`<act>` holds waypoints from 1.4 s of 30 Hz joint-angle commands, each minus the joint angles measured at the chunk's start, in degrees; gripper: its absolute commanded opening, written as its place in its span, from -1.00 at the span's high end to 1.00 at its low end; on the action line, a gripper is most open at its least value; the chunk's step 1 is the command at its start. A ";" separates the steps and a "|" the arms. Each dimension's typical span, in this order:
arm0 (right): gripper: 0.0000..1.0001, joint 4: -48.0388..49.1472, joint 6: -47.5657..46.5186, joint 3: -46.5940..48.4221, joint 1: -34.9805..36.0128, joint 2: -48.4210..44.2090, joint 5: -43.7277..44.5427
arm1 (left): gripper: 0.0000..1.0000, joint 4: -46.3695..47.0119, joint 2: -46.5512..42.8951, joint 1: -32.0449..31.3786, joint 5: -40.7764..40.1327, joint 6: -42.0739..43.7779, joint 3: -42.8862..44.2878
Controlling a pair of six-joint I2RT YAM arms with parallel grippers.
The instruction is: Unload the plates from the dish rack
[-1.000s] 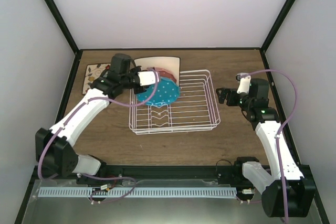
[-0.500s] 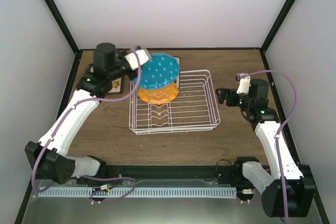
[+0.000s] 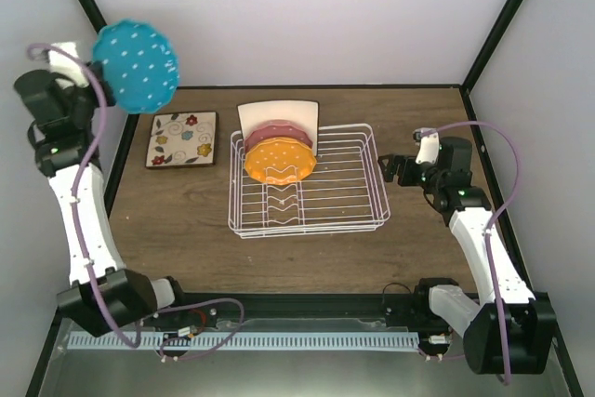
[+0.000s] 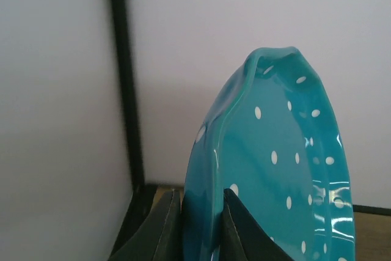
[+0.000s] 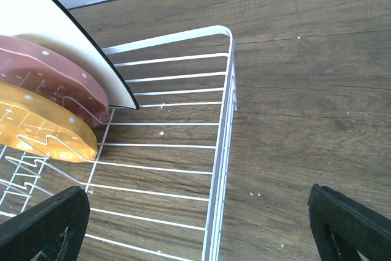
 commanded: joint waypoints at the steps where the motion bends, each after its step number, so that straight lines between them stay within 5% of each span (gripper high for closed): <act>1: -1.00 1.25 -1.62 1.34 -0.60 0.52 -1.61 | 0.92 -5.97 1.33 12.10 10.25 -17.65 -4.80; 6: -1.00 0.80 -2.62 1.49 -0.61 0.88 -1.84 | 0.92 -17.27 2.51 21.80 20.51 -18.04 -15.65; 14: -1.00 0.30 -3.70 2.33 -0.60 1.95 -2.63 | 0.92 -28.92 5.02 22.86 26.44 -8.32 -24.14; 24: -1.00 -0.32 -3.54 2.22 -0.60 0.98 -2.59 | 0.92 -35.91 8.07 23.06 21.18 0.36 -27.20; 42: -1.00 0.21 -1.90 1.18 -0.60 -0.45 -2.01 | 0.92 -35.59 14.37 22.95 13.84 -3.37 -29.09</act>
